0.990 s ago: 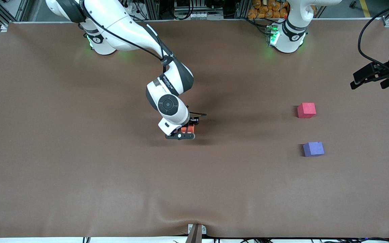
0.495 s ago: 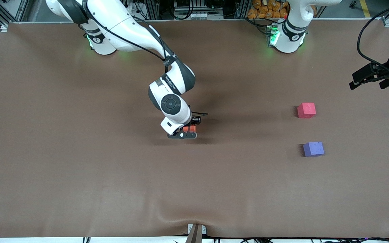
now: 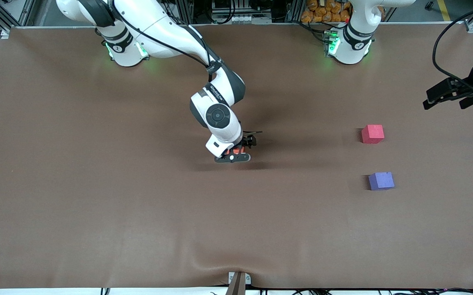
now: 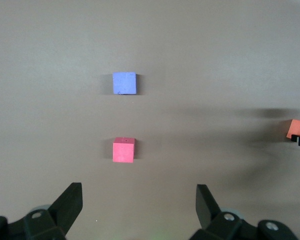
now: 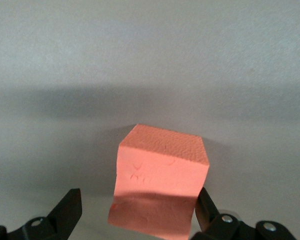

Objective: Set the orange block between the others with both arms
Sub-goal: 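Set the orange block down mid-table while the left gripper reaches toward it, then grasp the orange block with the left gripper while the right gripper withdraws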

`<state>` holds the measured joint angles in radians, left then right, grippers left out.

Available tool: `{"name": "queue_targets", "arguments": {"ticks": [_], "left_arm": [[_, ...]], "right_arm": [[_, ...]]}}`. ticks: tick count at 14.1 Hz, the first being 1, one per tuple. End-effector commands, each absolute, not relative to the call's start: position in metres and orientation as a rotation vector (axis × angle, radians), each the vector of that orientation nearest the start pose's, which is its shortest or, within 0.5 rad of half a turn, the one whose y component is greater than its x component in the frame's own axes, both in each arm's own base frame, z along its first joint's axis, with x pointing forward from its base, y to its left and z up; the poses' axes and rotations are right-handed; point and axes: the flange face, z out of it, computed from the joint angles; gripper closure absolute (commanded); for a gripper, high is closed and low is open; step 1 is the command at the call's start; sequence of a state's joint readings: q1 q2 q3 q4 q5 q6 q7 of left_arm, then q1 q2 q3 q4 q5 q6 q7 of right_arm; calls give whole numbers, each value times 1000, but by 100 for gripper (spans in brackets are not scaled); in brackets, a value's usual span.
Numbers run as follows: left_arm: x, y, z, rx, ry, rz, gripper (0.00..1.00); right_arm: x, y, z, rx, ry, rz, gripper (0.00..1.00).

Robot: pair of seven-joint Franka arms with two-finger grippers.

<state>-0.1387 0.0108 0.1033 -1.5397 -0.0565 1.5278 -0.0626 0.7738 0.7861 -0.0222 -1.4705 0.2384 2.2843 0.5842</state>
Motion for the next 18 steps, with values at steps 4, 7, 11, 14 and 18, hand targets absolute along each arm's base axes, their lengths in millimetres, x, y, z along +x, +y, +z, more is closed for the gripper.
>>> {"name": "queue_targets", "arguments": {"ticks": [4, 7, 11, 14, 18], "left_arm": [[578, -92, 590, -3191, 1, 115, 0], [591, -133, 576, -3182, 0, 120, 0], [601, -197, 548, -3163, 102, 94, 0], [603, -240, 525, -3163, 191, 65, 0], [600, -326, 490, -3174, 275, -19, 0]], "right_arm": [[551, 465, 261, -3034, 36, 149, 0], [573, 435, 293, -3046, 102, 80, 0], [604, 372, 324, -3098, 95, 41, 0], [618, 312, 341, -3118, 6, 27, 0], [642, 227, 350, -3103, -56, 30, 0]]}}
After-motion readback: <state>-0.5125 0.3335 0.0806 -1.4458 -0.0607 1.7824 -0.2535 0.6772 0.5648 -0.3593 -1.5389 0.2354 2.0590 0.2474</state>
